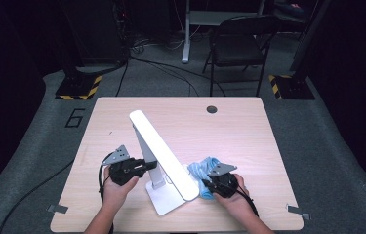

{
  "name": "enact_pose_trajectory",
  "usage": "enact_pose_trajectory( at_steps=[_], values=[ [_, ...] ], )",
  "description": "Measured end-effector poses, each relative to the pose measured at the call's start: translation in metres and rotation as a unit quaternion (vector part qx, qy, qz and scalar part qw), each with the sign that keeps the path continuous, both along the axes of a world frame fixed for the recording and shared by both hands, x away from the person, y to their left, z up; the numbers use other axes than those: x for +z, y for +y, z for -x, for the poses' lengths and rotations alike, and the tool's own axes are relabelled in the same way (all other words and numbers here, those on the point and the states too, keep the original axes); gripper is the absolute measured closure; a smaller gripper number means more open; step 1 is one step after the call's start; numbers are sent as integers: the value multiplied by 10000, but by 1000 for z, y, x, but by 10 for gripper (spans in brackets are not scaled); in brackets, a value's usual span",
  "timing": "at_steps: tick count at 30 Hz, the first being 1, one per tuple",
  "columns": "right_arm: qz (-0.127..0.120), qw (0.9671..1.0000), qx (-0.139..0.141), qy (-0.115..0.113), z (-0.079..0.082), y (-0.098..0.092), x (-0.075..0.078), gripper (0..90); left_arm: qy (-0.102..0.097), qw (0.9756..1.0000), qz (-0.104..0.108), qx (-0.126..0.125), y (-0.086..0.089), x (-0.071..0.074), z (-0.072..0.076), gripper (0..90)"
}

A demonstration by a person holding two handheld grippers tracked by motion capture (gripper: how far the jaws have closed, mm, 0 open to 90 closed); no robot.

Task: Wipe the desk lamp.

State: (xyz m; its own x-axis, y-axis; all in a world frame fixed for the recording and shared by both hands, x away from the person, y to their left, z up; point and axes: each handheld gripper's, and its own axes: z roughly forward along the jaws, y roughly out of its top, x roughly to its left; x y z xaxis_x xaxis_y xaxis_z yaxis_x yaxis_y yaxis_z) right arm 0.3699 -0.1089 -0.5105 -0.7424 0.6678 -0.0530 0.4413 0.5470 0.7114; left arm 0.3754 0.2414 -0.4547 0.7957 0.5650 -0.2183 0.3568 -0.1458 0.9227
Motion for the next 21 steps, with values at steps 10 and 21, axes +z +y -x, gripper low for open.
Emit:
enact_pose_trajectory(
  at_steps=[10, 21],
  values=[
    [-243, 9991, -347, 41, -46, 28, -4, 717, 30, 9999, 73, -77, 1, -1, -1, 761],
    [-383, 9979, -513, 36, -69, 45, -5, 706, -14, 10000, 9, -48, 1, 0, 0, 761]
  ],
)
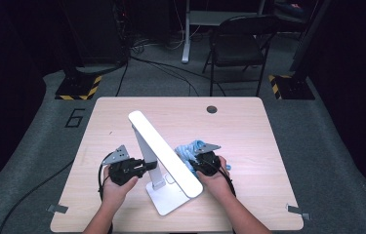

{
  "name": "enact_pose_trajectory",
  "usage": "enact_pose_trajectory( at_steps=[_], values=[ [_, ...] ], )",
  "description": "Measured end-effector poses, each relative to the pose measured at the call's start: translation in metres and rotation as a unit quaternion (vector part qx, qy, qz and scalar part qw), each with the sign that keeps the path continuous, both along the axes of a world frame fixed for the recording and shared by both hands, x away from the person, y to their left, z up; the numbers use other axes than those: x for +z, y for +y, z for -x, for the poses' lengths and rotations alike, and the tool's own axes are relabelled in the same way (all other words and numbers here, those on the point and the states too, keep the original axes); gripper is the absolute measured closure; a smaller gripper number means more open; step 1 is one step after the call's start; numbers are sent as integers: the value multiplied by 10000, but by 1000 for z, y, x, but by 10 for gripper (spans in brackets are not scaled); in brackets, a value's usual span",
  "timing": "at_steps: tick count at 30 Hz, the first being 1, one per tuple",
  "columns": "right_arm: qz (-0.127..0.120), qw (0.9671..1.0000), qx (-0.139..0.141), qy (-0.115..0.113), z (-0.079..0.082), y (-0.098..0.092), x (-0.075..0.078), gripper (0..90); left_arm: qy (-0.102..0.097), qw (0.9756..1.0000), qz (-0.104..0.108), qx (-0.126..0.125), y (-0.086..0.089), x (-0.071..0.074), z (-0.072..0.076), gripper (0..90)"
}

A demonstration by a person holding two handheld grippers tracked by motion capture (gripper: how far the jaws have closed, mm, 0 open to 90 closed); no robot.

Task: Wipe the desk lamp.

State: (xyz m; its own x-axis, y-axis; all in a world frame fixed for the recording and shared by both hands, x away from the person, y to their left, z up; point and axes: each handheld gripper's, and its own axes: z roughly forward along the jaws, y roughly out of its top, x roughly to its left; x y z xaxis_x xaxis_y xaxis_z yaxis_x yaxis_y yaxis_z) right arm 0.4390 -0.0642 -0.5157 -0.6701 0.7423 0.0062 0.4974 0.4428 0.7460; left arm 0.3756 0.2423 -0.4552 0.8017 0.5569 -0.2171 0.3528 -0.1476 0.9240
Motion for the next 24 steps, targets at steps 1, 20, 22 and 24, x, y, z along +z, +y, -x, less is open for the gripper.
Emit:
enact_pose_trajectory(
  at_steps=[1, 20, 22, 24],
  values=[
    [-35, 10000, -55, 25, 2, 1, 0, 707, 28, 10000, -9, 67, 0, 0, 1, 760],
    [85, 9988, 469, 85, 76, -44, 3, 711, 19, 9997, -103, 210, -2, 2, 3, 745],
    [61, 9988, 482, 98, 83, -49, 3, 709, 21, 9998, -96, 200, -1, 2, 3, 745],
    [43, 9990, 442, 90, 89, -54, 4, 708, 23, 9998, -58, 197, -1, 1, 3, 747]
  ],
)
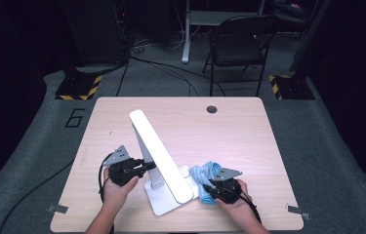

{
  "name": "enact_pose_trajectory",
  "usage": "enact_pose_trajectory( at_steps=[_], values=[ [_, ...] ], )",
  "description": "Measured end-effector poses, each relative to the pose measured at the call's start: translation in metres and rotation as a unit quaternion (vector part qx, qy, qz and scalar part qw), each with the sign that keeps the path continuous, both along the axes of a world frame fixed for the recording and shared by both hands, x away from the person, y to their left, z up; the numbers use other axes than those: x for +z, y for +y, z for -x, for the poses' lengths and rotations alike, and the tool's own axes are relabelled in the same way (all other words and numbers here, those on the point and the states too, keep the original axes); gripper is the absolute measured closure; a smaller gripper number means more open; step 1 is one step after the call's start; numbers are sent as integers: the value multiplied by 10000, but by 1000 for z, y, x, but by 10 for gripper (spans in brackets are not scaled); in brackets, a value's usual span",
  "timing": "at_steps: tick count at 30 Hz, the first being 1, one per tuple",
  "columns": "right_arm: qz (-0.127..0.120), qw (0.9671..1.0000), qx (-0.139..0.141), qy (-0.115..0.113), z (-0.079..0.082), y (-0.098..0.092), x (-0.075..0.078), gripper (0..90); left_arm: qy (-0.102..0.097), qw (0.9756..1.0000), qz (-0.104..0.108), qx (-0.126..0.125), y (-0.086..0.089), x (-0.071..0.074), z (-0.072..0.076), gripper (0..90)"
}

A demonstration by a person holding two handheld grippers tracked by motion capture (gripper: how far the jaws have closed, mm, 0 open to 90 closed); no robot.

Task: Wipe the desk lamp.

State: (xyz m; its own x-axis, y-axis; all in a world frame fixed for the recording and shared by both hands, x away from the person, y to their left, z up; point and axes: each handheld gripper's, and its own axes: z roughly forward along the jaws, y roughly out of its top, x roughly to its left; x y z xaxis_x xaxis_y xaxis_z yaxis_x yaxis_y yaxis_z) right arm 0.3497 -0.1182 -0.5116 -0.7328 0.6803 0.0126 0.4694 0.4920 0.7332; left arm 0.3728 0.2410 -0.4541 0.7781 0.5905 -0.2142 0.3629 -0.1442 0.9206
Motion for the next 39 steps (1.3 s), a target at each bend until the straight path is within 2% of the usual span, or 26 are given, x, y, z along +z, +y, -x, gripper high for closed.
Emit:
enact_pose_trajectory(
  at_steps=[3, 7, 11, 18, 20, 23, 25, 26, 39],
  values=[
    [46, 9999, -27, -99, 1, -4, 2, 706, -1, 10000, 22, -35, 1, 0, 0, 750],
    [-73, 9995, -250, -185, 2, -5, 7, 703, 23, 10000, 47, -45, 1, -1, -1, 751],
    [-161, 9990, -318, -253, 4, -2, 12, 701, 30, 9999, 110, -16, 1, -1, -1, 753],
    [-253, 9988, -55, -408, 14, 14, 18, 691, 8, 10000, 76, 18, 1, -1, -2, 753],
    [-292, 9989, -8, -366, 16, 18, 17, 689, 20, 10000, 83, -8, 1, -1, -2, 752],
    [-186, 9995, 26, -267, 17, 26, 10, 684, 4, 10000, 79, -54, 2, -1, -2, 750],
    [-124, 9995, 18, -275, 16, 30, 5, 680, -39, 9999, 54, -94, 2, -1, -2, 749],
    [-165, 9994, -24, -304, 15, 31, 3, 678, -8, 9999, 110, -78, 3, -2, -2, 749],
    [-113, 9992, -154, -339, 6, 30, 3, 673, -29, 9994, 213, -285, 4, -1, 1, 708]
  ],
)
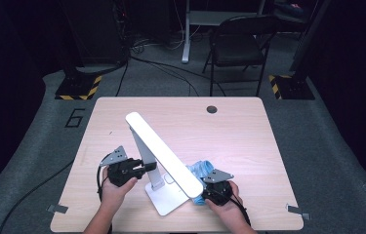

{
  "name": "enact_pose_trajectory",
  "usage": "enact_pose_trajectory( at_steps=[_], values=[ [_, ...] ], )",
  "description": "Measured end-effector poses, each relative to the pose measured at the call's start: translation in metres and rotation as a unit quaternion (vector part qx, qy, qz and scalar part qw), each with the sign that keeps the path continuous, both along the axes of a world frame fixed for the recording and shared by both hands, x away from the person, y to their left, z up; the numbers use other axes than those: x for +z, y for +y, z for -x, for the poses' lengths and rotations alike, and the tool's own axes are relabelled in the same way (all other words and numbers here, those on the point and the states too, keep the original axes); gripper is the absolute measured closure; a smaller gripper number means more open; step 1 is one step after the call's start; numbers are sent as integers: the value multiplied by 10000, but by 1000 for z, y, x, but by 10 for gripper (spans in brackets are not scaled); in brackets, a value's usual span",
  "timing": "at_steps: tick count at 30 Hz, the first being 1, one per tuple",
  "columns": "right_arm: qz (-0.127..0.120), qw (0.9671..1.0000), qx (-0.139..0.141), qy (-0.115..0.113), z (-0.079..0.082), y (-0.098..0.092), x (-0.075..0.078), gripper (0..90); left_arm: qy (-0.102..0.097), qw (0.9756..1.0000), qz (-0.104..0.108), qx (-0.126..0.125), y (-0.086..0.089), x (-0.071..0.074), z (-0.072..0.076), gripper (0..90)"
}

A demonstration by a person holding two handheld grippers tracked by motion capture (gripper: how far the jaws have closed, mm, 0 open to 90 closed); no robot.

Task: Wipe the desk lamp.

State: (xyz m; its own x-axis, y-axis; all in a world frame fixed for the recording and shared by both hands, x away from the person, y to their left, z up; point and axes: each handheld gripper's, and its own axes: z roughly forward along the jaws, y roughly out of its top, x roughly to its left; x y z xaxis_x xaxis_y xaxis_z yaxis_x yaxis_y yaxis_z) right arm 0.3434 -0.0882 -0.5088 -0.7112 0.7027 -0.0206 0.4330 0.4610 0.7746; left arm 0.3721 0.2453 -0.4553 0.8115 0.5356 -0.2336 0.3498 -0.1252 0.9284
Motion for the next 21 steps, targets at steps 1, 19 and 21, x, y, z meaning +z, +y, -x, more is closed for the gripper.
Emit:
enact_pose_trajectory(
  at_steps=[1, 19, 21],
  values=[
    [33, 10000, 10, -18, -3, -1, 0, 673, 10, 10000, 2, -24, 0, 0, 0, 709],
    [-4, 9993, -358, 70, -38, 1, 1, 668, -148, 9993, -37, -334, -6, 1, 6, 656],
    [-19, 9991, -413, 99, -41, 2, 1, 666, -172, 9991, -81, -392, -6, 1, 6, 645]
  ],
)
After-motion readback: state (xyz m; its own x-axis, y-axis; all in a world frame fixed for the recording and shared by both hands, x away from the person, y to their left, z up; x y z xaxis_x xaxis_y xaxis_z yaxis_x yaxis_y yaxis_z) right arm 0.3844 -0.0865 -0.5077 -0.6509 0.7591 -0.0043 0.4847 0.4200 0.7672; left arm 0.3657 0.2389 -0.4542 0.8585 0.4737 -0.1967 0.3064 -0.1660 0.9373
